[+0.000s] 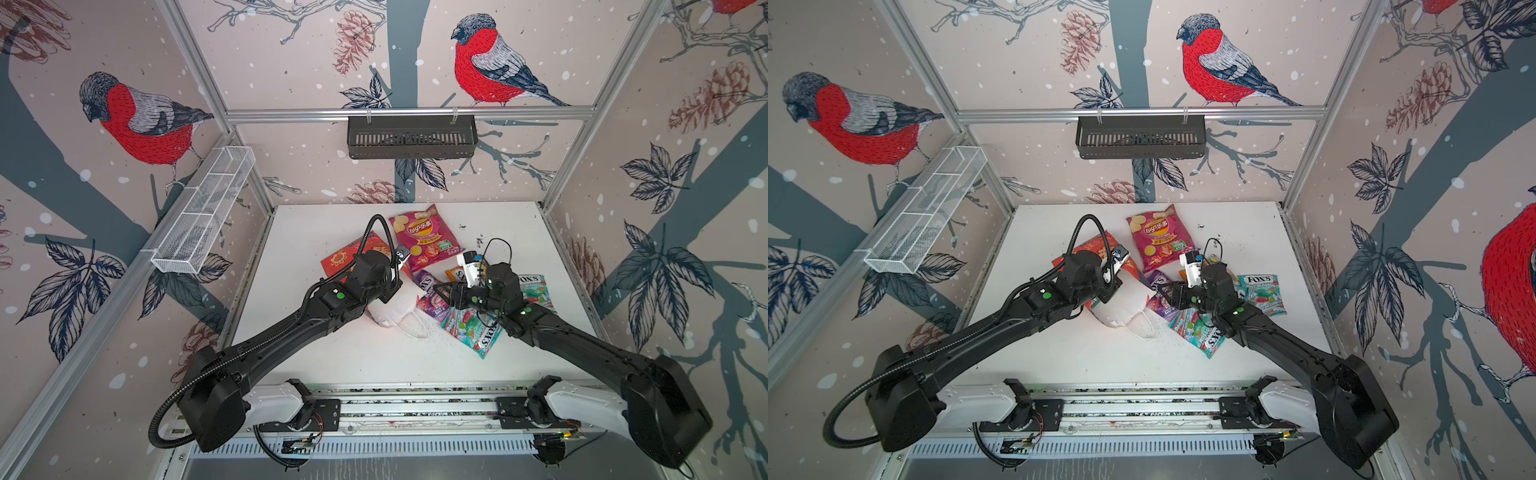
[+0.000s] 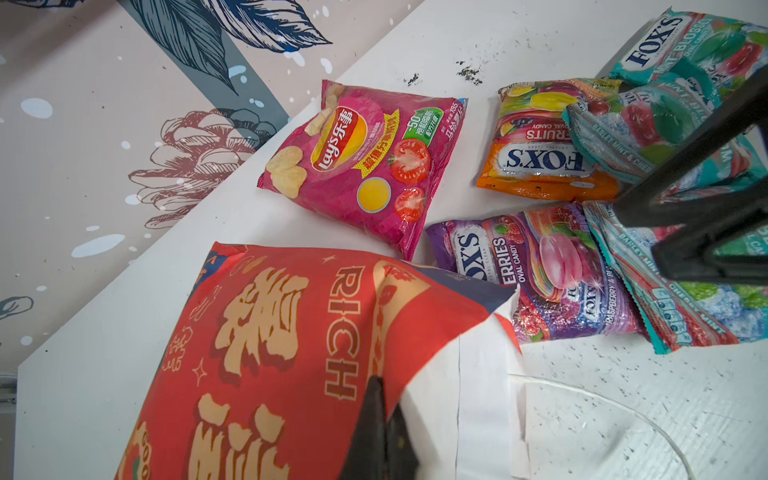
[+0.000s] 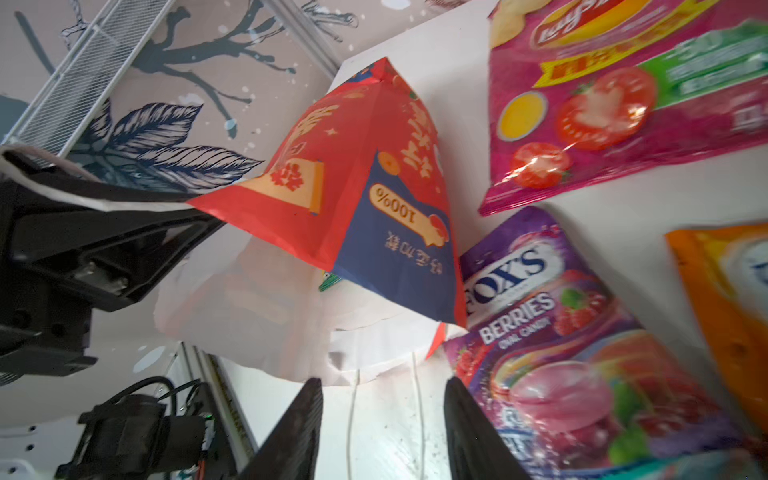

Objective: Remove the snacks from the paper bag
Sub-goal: 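Move the right gripper back over the bag mouth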

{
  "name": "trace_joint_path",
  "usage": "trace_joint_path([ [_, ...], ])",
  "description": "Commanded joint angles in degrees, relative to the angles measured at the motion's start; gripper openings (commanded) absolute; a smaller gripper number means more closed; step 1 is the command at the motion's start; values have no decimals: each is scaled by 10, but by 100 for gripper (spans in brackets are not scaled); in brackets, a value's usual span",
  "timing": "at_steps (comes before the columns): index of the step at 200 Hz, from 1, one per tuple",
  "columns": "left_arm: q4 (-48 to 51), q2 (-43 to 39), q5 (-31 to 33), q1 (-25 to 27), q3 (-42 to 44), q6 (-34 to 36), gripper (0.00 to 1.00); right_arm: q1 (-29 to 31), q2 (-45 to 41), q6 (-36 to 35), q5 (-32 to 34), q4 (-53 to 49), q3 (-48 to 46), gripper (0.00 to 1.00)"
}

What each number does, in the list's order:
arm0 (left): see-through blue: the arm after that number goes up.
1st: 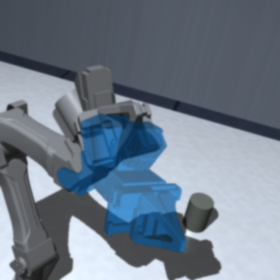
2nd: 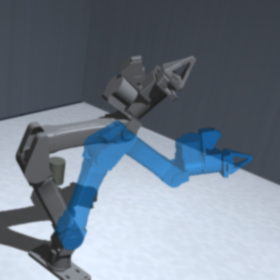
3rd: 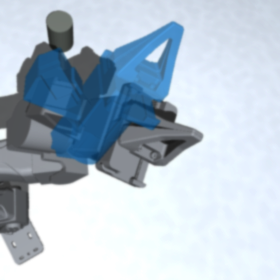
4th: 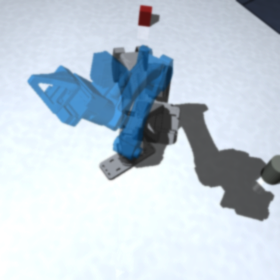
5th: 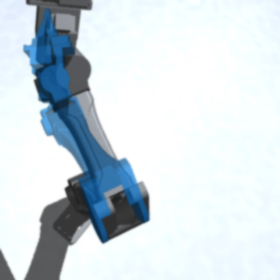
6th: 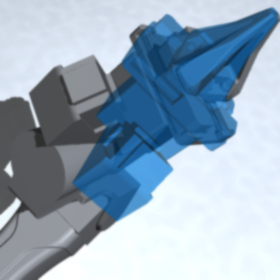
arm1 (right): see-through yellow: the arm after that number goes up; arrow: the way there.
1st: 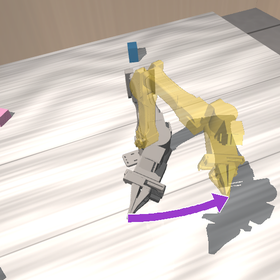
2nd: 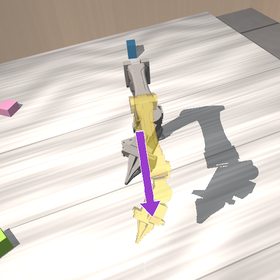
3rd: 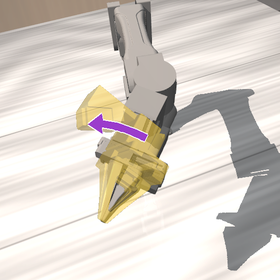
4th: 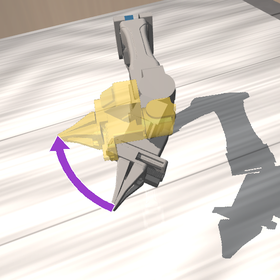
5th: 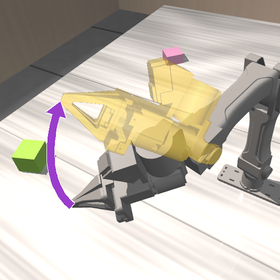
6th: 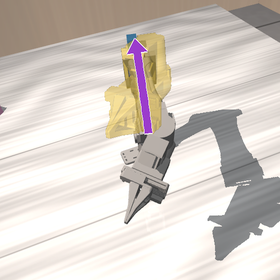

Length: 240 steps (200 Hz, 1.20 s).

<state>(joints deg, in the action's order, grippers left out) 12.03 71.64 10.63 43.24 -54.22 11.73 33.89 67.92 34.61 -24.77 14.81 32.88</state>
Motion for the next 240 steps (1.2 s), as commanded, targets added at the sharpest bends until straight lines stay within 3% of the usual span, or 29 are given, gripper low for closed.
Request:
trace_joint_path([
  [1, 4, -1, 11, -1, 3, -22, 3, 25, 27, 26, -31, 65, 6, 48],
  [63, 12, 40, 26, -1, -26, -42, 1, 59, 82, 43, -35, 73, 30, 44],
  [111, 77, 107, 84, -1, -121, -82, 0, 74, 127, 109, -21, 130, 29, 39],
  [147, 104, 142, 101, -1, -164, -99, 0, 94, 184, 107, 4, 130, 71, 38],
  [194, 97, 143, 107, -1, -169, -105, 0, 111, 270, 94, 33, 95, 155, 38],
  [240, 79, 136, 113, -1, -171, -108, 0, 113, 331, 117, -1, 99, 193, 38],
])
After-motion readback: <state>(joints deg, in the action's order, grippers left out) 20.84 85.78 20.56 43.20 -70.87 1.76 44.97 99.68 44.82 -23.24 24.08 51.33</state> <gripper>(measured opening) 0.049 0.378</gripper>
